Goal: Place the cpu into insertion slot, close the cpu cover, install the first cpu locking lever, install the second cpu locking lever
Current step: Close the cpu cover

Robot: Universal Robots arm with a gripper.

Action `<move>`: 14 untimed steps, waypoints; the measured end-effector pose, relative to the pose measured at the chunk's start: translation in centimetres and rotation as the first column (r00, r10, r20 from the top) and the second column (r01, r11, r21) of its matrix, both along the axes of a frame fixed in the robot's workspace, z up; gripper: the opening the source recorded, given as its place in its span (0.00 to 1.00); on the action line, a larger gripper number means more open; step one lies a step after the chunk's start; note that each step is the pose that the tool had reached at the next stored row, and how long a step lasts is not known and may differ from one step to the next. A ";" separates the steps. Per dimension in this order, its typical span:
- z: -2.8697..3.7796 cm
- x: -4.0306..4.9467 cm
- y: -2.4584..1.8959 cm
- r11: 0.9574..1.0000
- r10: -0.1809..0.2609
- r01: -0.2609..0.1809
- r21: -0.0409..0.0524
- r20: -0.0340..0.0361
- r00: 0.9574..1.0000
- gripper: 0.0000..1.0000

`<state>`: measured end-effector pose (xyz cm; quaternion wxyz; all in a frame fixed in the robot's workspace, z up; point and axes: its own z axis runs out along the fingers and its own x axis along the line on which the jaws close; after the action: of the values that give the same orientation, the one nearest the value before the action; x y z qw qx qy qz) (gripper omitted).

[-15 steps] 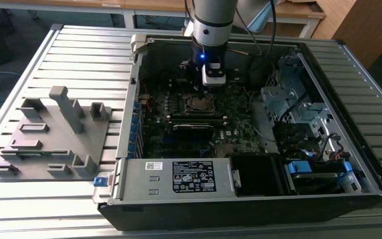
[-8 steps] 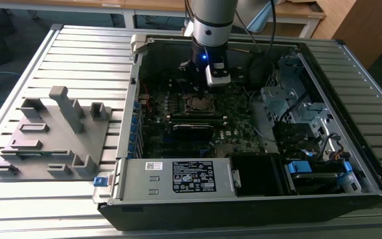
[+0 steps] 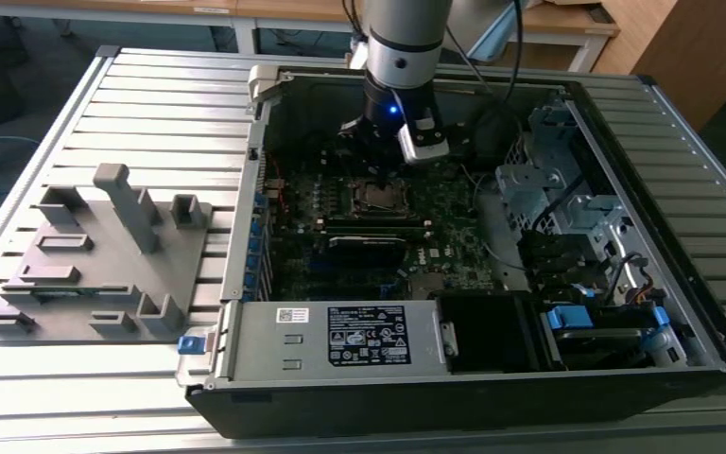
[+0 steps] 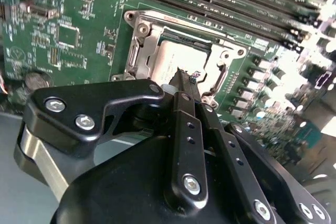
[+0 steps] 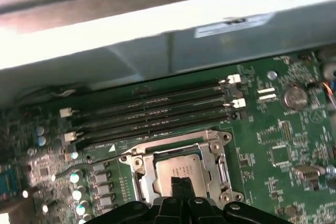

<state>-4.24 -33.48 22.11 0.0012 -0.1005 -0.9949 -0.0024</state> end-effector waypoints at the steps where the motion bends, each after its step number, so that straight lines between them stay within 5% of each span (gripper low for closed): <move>1: -0.01 0.00 0.00 1.000 0.018 -0.018 0.000 0.000 1.000 0.10; 5: -0.06 0.00 0.00 0.996 0.091 -0.091 0.000 0.000 0.996 0.10; 10: -0.09 0.00 0.00 0.985 0.170 -0.170 0.000 0.002 0.985 0.10; 14: -0.09 -0.04 0.00 0.982 0.187 -0.187 -0.004 0.016 0.982 0.10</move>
<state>-4.28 -33.48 22.02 -0.0070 -0.0067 -1.0000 -0.0019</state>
